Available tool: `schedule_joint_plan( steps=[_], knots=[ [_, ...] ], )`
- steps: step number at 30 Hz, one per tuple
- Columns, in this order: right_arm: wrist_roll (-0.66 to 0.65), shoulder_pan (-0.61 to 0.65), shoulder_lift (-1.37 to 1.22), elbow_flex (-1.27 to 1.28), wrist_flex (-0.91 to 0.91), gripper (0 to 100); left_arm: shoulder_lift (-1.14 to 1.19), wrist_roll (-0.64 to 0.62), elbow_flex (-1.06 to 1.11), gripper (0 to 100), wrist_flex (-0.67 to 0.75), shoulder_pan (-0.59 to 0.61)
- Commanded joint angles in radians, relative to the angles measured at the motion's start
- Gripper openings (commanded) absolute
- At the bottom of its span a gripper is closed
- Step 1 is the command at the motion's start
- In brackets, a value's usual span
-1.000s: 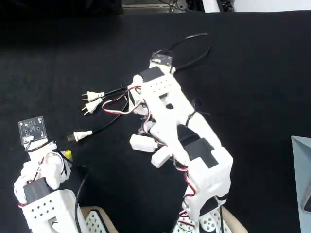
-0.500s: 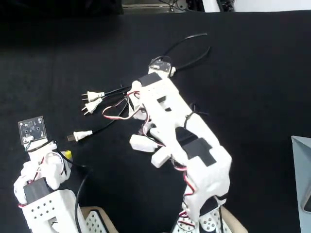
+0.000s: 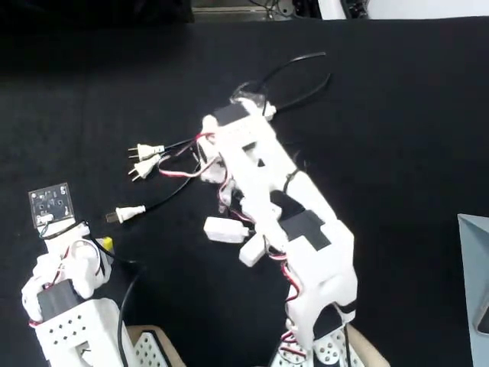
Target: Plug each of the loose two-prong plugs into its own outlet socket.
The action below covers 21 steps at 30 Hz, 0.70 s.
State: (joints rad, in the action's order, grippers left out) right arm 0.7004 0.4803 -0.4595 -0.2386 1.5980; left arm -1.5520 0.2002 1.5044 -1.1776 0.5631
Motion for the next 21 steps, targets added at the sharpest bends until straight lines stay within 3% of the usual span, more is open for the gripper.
schedule_joint_plan(
  steps=[1,10,21],
  knots=[
    [-0.055,-0.018,0.004,-0.156,0.101,1.2,-0.008,-0.002,-0.008,25,0.025,0.001],
    [-0.249,0.020,0.079,-0.213,0.161,1.2,-0.008,-0.002,-0.008,25,0.025,0.001],
    [-0.454,0.161,0.415,0.194,0.020,1.2,-0.008,-0.002,-0.008,25,0.025,0.001]
  ],
)
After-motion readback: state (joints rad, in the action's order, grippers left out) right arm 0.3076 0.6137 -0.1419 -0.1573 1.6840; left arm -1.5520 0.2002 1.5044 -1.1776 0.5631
